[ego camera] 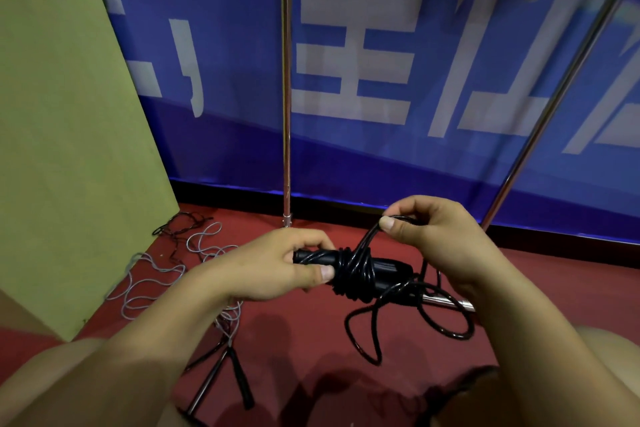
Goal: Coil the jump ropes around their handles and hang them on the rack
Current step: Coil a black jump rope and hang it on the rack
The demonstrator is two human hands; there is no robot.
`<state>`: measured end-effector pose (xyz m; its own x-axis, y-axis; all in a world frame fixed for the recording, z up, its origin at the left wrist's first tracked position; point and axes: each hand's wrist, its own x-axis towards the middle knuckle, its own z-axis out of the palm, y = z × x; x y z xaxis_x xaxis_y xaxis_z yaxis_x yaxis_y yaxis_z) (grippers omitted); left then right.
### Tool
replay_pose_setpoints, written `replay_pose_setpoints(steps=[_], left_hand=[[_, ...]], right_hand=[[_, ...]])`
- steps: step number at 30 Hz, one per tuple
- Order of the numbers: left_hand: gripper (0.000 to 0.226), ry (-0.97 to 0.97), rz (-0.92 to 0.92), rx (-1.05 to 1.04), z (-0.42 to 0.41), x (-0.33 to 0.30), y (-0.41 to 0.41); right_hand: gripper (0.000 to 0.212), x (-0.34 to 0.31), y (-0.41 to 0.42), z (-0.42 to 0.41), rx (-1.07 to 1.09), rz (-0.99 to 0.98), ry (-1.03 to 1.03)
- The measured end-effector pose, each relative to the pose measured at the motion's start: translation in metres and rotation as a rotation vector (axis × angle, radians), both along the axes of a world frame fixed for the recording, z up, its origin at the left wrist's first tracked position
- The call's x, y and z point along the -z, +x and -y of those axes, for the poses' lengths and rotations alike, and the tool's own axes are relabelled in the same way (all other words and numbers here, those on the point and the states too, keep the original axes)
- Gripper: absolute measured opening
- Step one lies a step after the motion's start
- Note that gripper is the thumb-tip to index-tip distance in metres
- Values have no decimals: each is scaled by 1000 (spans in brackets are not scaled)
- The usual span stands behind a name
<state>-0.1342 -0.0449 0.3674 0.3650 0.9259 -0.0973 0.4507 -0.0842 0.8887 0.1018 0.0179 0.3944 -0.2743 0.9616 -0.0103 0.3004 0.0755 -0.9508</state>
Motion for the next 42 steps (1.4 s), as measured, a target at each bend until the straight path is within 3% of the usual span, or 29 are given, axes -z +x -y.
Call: replay_pose_setpoints(steps=[4,9,17,24,27,30,39,42], left_hand=[[5,-2,-8,-37,0,0,-2],[5,80,-257,-161,-3,5,-6],[8,135,-447,-137,-4,4,-11],[6,-3,-201,87,2,-3,-13],[7,-60,-99,149,4,-6,-16],[8,-104,6,184,4,-9,-17],[7,-80,127,147,0,-7,-14],[13,-58,254,139,2,-11,-16]], right_hand=[[10,-3,0,-4,-5,-173,-157],[14,-1,-4,-5,10,-316,-320],[12,-2,-4,-7,-111,-323,-410],[13,-2,2,-12,-191,-137,-168],[7,-2,1,-9,-210,83,52],[5,4,0,-8,-230,238,145],[7,1,4,-14,-147,415,410],[2,3,3,-15,-190,295,412]])
